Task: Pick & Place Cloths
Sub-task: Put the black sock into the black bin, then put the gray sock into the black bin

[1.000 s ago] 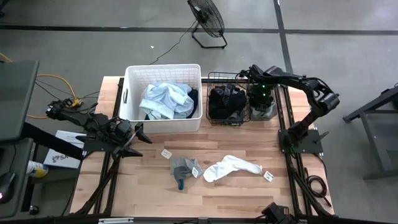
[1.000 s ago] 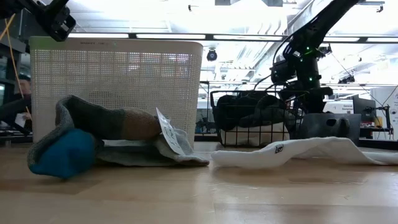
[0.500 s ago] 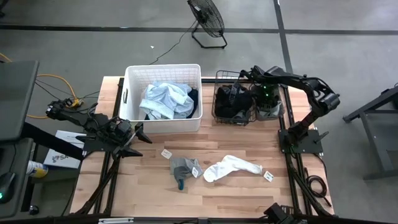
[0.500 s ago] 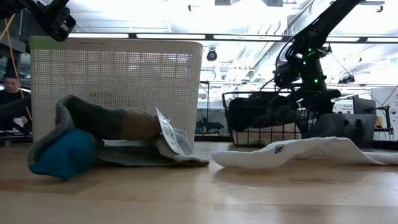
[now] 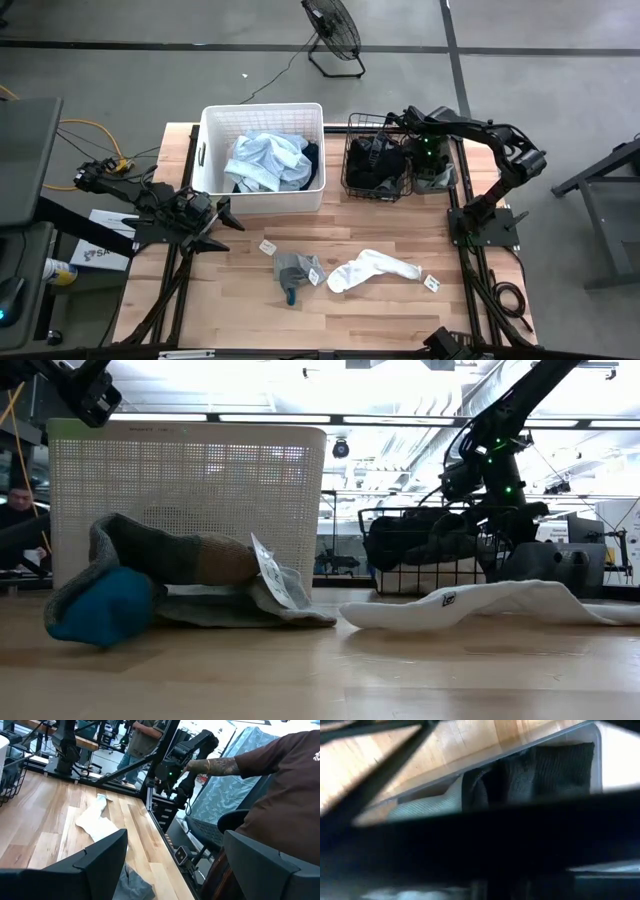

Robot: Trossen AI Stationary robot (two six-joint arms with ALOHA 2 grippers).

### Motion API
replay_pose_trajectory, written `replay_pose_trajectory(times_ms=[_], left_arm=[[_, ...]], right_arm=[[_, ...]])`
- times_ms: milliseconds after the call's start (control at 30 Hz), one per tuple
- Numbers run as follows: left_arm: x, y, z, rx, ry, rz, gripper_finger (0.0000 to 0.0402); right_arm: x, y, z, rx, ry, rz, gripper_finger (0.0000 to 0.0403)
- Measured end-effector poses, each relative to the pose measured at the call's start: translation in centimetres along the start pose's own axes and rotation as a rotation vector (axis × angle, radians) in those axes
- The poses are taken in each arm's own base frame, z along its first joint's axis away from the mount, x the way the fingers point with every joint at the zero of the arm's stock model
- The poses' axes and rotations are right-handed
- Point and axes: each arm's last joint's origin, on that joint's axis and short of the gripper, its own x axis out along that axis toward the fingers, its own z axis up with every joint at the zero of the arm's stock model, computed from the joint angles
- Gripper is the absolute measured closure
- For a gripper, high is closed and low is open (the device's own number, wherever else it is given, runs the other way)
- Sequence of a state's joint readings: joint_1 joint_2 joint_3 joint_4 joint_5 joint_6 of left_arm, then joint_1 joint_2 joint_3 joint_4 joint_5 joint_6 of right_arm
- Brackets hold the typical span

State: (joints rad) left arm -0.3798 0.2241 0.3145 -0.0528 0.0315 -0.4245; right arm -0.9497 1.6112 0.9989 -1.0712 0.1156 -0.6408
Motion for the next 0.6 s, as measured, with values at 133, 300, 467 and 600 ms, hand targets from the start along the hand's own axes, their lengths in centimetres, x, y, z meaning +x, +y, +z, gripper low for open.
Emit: replay_pose_trajectory(times_ms=[133,300,467,600], left_arm=[[0.0,0.0,0.0,0.000,0.001,-0.003,0.0078],[0.0,0.0,0.0,-0.001,0.001,-0.002,0.0078],[0.0,0.0,0.0,-0.001,0.001,-0.003,0.0078],[0.0,0.0,0.0,0.000,0.002,-0.002,0.0078]], right_arm=[[0.0,0.1,0.1,0.019,-0.023,0.027,0.0302],[-0.2,0.0,0.2,0.046,-0.033,0.033,0.0201],[-1.7,-0.1,0.0,0.090,-0.061,0.015,0.0124],[-3.3,0.1,-0.5,0.123,-0.114,-0.003,0.0091]])
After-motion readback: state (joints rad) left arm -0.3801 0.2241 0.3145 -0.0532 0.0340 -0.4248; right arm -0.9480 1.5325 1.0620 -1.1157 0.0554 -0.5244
